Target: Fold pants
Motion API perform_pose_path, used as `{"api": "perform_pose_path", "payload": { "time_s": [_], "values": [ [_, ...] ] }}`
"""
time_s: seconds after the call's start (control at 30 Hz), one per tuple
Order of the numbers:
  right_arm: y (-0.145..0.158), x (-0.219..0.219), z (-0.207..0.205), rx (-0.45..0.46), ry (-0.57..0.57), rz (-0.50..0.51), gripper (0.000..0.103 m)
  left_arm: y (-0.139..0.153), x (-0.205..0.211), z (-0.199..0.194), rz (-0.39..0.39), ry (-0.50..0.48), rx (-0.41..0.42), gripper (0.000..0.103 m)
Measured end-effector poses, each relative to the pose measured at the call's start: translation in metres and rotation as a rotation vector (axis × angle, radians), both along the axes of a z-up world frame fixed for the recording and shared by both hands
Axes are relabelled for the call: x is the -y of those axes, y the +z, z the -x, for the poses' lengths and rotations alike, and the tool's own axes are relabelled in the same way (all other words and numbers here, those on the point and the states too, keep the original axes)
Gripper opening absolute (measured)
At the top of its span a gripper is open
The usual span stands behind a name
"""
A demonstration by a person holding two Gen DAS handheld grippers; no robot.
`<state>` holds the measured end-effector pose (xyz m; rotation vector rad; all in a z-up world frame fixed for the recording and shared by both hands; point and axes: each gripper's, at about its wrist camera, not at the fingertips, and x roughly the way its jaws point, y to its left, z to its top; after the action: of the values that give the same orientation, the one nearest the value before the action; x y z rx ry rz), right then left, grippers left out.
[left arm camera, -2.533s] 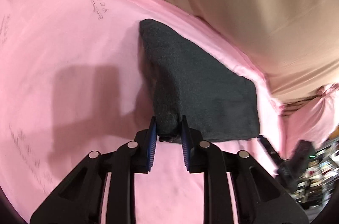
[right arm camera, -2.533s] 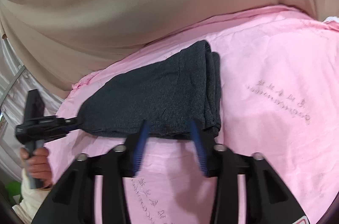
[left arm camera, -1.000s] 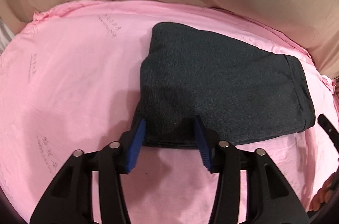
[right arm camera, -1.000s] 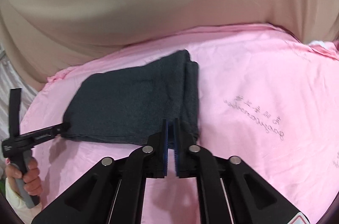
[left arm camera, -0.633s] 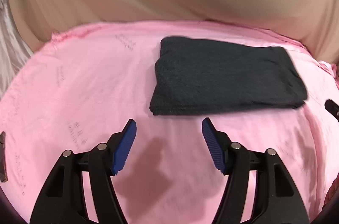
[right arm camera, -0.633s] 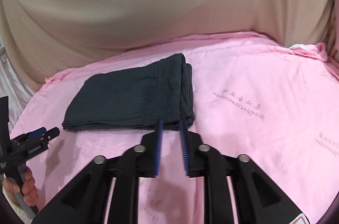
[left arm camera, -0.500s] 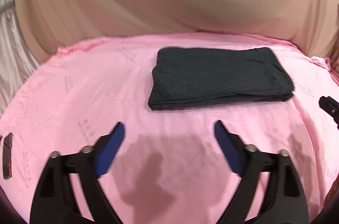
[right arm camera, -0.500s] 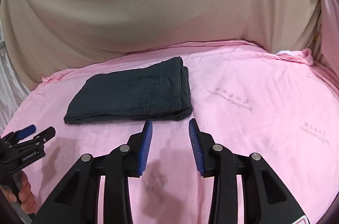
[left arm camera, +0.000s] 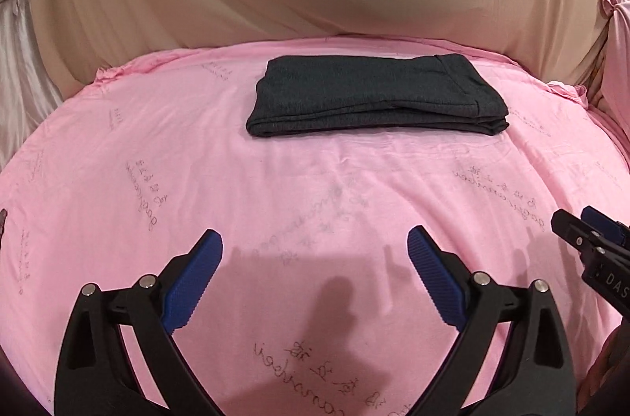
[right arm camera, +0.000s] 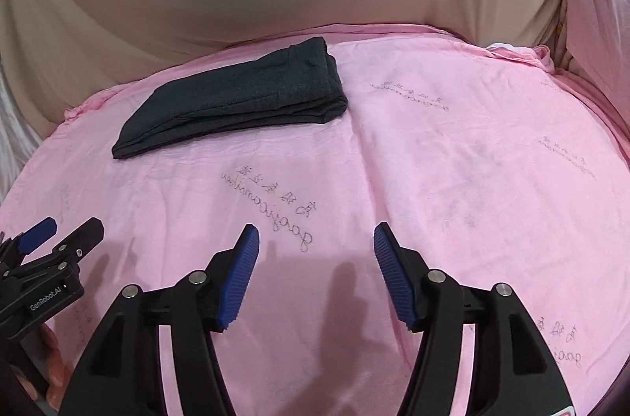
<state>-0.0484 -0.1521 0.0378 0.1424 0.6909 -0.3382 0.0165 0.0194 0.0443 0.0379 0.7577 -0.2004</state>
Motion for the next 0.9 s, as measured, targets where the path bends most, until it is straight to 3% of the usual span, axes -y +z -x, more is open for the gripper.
{"api": "perform_pose_path", "payload": {
  "time_s": [0.33, 0.9],
  "values": [
    [0.0, -0.0049, 0.0012, -0.006, -0.029, 0.055, 0.074, -0.0017, -0.0018, 0.0022, 0.005, 0.017, 0.002, 0.093],
    [-0.0029, -0.0062, -0.002, -0.024, -0.021, 0.071, 0.075, 0.0003, -0.0028, 0.0007, -0.016, 0.046, 0.022, 0.093]
  ]
}}
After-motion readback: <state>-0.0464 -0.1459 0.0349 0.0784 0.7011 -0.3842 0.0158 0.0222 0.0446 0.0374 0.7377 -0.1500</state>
